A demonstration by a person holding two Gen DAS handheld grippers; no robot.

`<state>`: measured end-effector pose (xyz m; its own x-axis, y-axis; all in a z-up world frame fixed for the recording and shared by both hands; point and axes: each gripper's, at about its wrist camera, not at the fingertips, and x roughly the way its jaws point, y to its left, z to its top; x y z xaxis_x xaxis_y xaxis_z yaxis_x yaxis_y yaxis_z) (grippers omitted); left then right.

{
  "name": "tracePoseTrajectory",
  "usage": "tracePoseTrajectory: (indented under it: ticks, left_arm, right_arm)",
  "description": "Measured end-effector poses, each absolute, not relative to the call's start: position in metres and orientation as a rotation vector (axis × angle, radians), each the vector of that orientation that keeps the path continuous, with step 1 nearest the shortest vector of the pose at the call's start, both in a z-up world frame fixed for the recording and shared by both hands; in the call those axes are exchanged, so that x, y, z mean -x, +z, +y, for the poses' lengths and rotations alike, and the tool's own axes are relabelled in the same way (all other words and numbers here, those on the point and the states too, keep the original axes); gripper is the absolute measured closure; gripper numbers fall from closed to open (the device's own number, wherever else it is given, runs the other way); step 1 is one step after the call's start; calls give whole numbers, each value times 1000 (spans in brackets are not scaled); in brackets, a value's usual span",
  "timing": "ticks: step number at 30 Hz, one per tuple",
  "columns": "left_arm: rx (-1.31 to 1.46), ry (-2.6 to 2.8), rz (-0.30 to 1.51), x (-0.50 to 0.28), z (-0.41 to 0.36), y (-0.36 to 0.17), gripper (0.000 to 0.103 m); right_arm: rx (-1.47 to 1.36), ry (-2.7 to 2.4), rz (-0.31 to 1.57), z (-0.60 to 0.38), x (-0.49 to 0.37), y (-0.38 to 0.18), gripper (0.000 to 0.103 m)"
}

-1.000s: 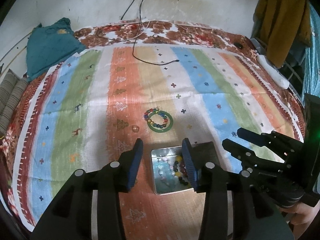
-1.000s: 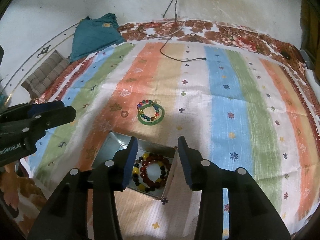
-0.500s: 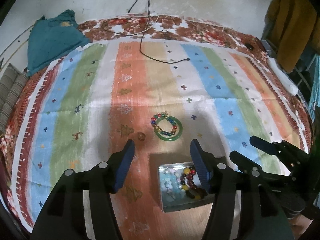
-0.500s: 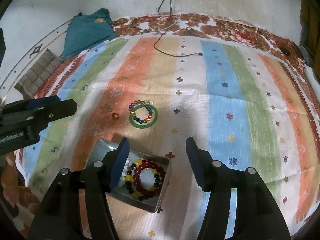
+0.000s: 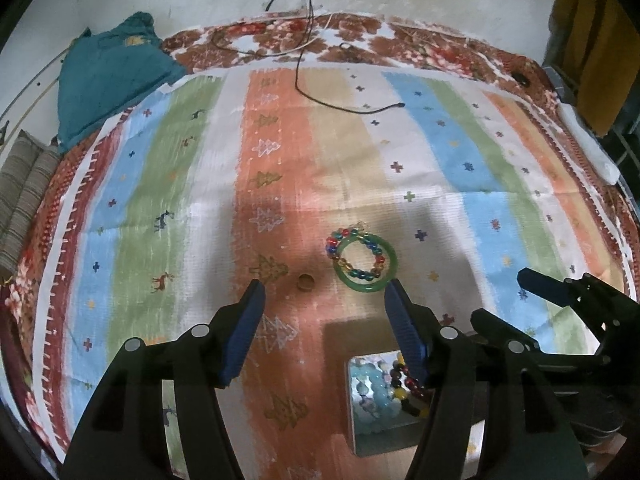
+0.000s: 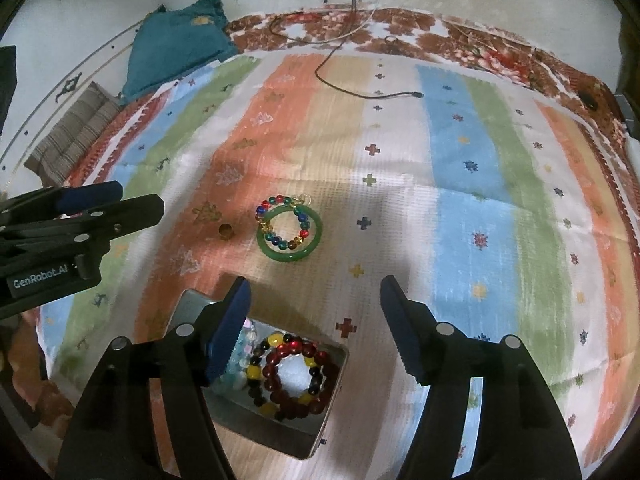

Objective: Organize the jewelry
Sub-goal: 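Raise both open grippers away from the tin, then move both open grippers toward the green bangle and multicolour bracelet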

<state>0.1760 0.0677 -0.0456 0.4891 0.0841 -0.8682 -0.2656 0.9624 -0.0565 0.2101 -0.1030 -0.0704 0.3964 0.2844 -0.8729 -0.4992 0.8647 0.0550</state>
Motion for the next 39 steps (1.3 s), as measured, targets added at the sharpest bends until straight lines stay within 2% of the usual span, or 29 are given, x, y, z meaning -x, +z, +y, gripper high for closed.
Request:
tracePoseTrajectory:
  ticks: [39]
  left_arm:
    - [182,185,1253,-263,100,-137,41]
  right_arm:
    - [318,524,1238,-70,-295,-147,36]
